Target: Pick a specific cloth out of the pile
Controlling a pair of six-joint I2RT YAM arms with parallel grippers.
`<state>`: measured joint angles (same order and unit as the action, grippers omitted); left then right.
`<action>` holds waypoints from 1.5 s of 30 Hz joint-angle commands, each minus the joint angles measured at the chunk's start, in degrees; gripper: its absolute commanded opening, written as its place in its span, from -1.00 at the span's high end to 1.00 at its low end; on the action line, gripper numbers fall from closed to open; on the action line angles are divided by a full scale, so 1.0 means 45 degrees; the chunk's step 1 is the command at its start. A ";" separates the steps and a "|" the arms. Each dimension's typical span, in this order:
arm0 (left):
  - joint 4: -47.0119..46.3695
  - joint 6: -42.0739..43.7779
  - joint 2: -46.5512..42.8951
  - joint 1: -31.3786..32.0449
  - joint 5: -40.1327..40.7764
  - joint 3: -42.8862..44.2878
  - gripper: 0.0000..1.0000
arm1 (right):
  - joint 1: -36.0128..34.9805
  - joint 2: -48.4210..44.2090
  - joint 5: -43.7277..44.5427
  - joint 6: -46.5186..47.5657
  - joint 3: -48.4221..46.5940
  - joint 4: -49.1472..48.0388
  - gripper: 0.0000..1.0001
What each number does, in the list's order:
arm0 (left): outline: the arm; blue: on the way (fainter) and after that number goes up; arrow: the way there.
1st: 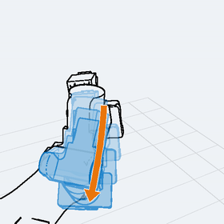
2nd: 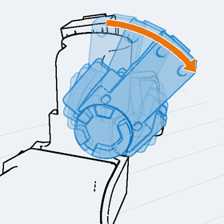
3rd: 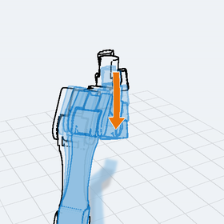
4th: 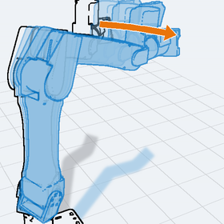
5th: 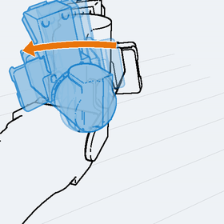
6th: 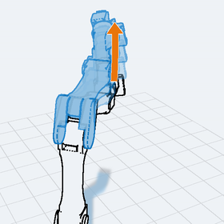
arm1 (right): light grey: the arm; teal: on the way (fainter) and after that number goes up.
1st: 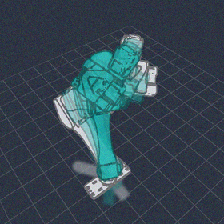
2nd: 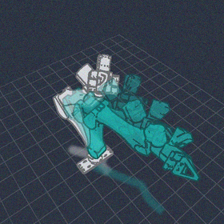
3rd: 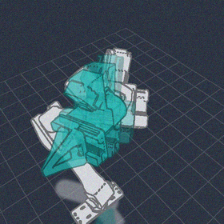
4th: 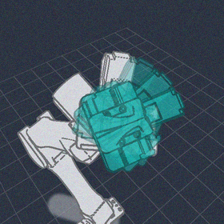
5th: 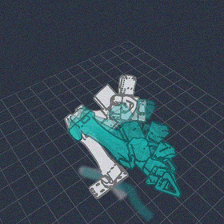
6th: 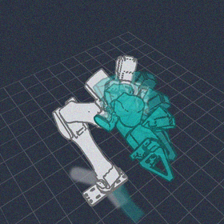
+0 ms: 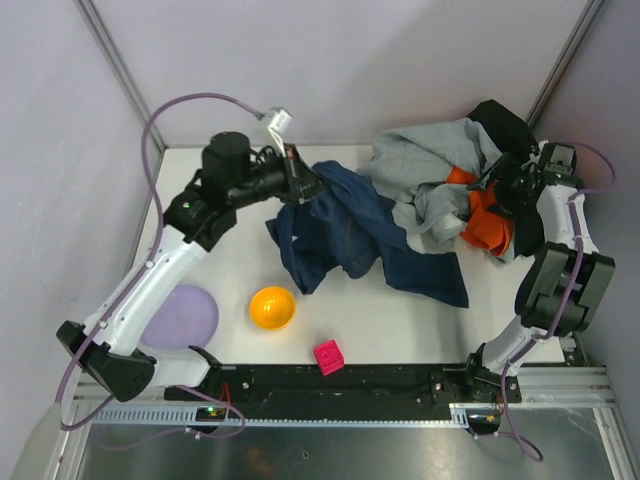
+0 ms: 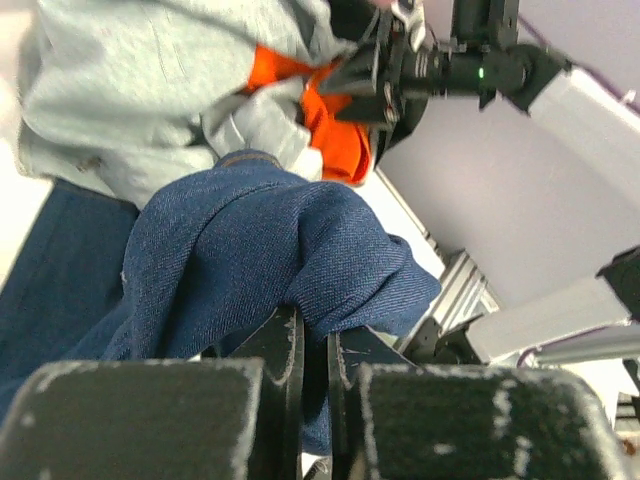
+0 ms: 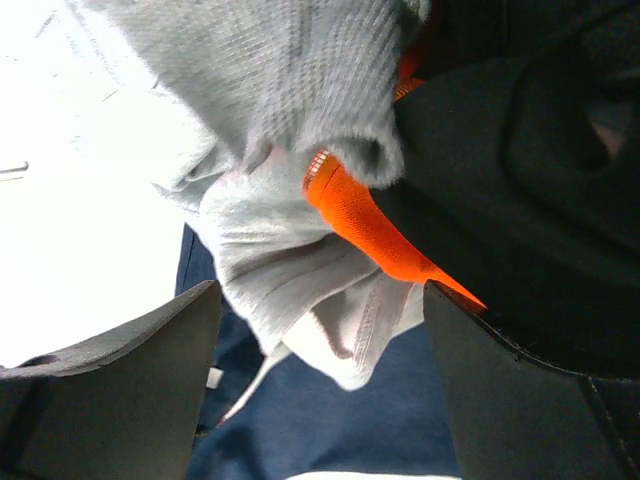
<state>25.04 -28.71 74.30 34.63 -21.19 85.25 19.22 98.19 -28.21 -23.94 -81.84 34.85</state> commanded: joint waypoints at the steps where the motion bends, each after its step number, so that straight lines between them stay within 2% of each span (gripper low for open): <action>1: -0.0870 -0.0421 -0.0899 -0.1148 -0.1466 0.1380 0.99 | 0.0159 -0.1453 0.0235 0.0089 0.0291 0.0215 -0.74; 9: -0.0847 -0.1098 -0.0447 -0.4004 -0.3456 0.3084 0.99 | 0.0147 -0.3149 0.0040 0.0388 0.0810 0.1007 -0.76; 20: -0.0457 -0.1530 0.0085 -0.8225 -0.4903 0.5093 0.99 | -0.0249 -0.6180 0.0117 0.0475 0.2506 0.1646 -0.78; 28: 0.0128 -0.0963 -0.0248 -1.0098 -0.4138 0.5107 0.98 | -0.0933 -0.7353 0.0593 0.0551 0.3566 0.1890 -0.80; 32: 0.1198 -0.0081 -0.0501 -1.0648 -0.2885 0.5227 0.99 | -0.1059 -0.7460 0.0719 0.0623 0.3875 0.1847 -0.80; 36: 0.2225 0.0861 -0.0559 -1.0891 -0.1615 0.5470 0.99 | -0.1200 -0.7464 0.0769 0.0606 0.4135 0.1701 -0.80; 45: 0.3310 0.2006 -0.0246 -1.0948 -0.0003 0.6199 0.99 | -0.1544 -0.7372 0.0874 0.0498 0.4359 0.1446 -0.80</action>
<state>41.32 -23.81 74.48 -14.06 -25.76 108.22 12.86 66.00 -24.86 -22.17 -62.37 42.87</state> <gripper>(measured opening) 0.058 0.897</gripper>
